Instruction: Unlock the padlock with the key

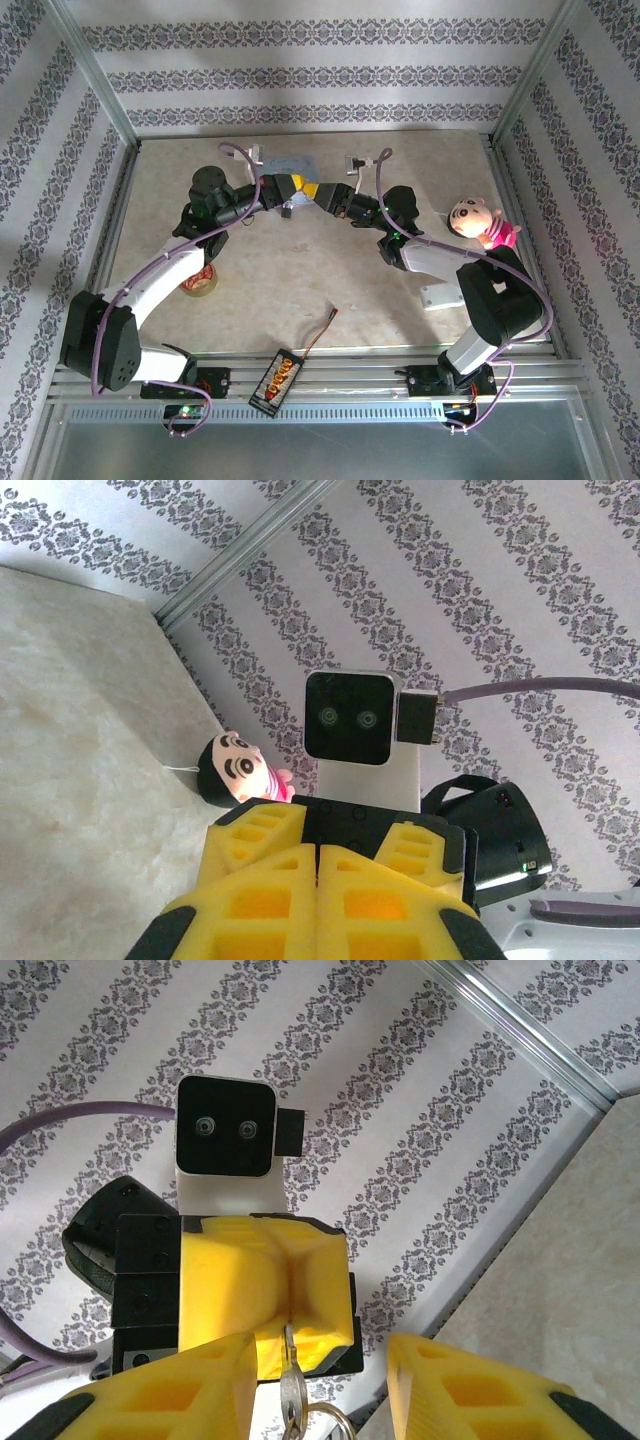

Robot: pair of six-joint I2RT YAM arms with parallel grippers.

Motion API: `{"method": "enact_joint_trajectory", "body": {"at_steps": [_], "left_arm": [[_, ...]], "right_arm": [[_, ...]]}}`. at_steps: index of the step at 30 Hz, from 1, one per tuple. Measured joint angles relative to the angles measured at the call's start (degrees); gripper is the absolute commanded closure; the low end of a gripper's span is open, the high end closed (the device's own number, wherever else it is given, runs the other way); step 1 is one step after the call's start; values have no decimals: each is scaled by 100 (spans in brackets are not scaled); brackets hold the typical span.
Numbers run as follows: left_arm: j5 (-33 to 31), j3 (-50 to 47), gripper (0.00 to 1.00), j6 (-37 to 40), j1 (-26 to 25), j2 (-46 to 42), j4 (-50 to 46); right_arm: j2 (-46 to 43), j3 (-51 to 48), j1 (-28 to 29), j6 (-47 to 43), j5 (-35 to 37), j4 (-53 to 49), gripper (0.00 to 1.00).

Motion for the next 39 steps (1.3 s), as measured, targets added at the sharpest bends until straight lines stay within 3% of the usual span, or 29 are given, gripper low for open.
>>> {"method": "enact_joint_trajectory", "body": {"at_steps": [16,39], "left_arm": [[-160,-74,100,-44,0,-17,59],[-352,-85,100,-39,0,-109,57]], "right_arm": [[42,55,63,63,-7,9,80],[42,55,61,107,-24,26,82]]}}
